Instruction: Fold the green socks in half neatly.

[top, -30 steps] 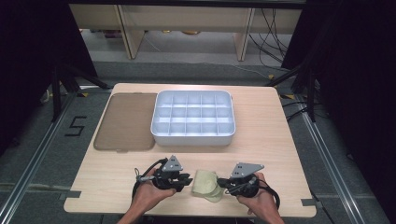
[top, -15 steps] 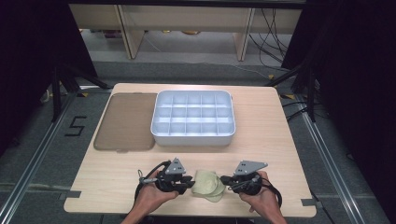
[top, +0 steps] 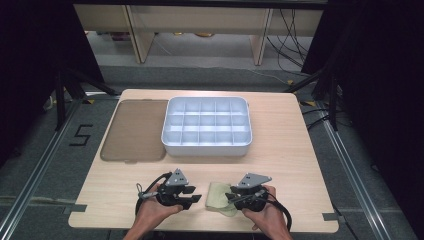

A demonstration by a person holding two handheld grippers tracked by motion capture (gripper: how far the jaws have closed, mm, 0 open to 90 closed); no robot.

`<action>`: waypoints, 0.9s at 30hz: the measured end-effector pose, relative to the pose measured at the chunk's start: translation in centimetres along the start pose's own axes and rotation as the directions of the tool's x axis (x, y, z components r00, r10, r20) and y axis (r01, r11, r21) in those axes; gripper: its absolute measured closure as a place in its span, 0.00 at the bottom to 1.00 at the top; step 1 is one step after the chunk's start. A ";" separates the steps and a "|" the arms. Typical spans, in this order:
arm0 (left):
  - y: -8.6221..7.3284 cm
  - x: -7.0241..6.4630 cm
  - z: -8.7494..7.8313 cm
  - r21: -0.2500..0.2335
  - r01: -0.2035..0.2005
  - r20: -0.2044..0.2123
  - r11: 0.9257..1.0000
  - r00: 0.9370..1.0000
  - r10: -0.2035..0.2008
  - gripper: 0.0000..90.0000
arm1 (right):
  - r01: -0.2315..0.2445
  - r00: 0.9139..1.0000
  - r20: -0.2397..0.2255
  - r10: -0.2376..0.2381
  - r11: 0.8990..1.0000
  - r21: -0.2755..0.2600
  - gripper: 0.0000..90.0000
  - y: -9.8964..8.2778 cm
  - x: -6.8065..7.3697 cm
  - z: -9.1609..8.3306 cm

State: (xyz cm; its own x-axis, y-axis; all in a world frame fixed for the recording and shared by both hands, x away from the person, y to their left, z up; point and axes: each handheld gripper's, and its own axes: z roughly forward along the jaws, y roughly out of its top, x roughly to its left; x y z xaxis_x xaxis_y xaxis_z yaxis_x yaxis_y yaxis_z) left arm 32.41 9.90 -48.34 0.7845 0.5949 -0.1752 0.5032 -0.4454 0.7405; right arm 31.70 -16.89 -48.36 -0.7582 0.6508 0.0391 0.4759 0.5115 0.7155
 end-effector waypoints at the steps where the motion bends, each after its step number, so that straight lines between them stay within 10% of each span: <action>1: 0.0 0.1 0.0 0.001 -0.010 0.001 1.000 1.000 0.010 0.67 | -0.008 1.000 -0.005 0.008 1.000 0.027 0.85 0.0 -0.1 -0.1; 9: 0.2 0.1 0.0 0.004 -0.010 -0.018 1.000 1.000 0.010 0.61 | 0.015 0.999 -0.031 -0.017 0.999 -0.048 1.00 0.2 -1.0 -1.7; 17: 0.7 -0.5 0.2 -0.009 -0.026 -0.033 1.000 0.999 0.026 0.60 | 0.013 0.999 -0.039 -0.012 1.000 0.021 1.00 -1.1 -1.4 -1.5; 27: 2.4 -3.2 3.6 -0.039 -0.102 0.053 0.994 0.993 0.104 0.73 | -0.039 0.997 -0.066 0.042 0.998 0.043 1.00 -2.3 -2.7 -0.7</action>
State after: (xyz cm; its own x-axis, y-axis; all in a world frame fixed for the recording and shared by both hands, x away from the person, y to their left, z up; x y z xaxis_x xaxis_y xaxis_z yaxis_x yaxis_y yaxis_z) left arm 32.46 4.56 -48.29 0.8506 0.5091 -0.1313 0.4061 -0.4776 0.7791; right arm 32.33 -20.27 -49.61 -0.7652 0.6334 0.1152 0.5242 0.5092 0.6826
